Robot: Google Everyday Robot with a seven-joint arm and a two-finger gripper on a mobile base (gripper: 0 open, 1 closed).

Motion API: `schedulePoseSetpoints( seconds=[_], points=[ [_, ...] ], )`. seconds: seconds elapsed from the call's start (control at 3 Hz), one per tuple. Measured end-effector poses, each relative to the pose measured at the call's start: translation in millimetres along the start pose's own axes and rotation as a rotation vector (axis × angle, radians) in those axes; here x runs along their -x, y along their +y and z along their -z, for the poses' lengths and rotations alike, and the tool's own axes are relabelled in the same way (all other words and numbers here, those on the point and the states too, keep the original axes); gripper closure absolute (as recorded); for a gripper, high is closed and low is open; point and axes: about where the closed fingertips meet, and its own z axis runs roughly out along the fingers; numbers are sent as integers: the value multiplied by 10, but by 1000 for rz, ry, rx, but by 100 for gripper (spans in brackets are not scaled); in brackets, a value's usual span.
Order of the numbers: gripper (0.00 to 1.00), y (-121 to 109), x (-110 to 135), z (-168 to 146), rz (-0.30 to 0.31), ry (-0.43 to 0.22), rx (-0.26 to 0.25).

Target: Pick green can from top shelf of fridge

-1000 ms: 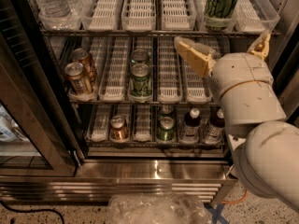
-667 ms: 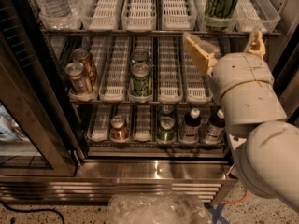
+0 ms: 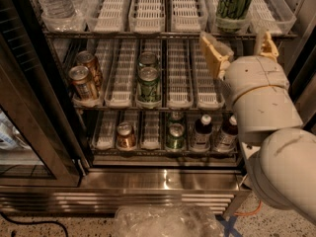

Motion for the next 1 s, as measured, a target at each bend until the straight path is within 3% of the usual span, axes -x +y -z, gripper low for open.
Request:
schedulePoseSetpoints(
  seconds=[0.33, 0.67, 1.0],
  points=[
    [0, 0, 0, 0, 0, 0, 0],
    [0, 0, 0, 0, 0, 0, 0],
    [16, 1, 0, 0, 0, 0, 0]
  ],
)
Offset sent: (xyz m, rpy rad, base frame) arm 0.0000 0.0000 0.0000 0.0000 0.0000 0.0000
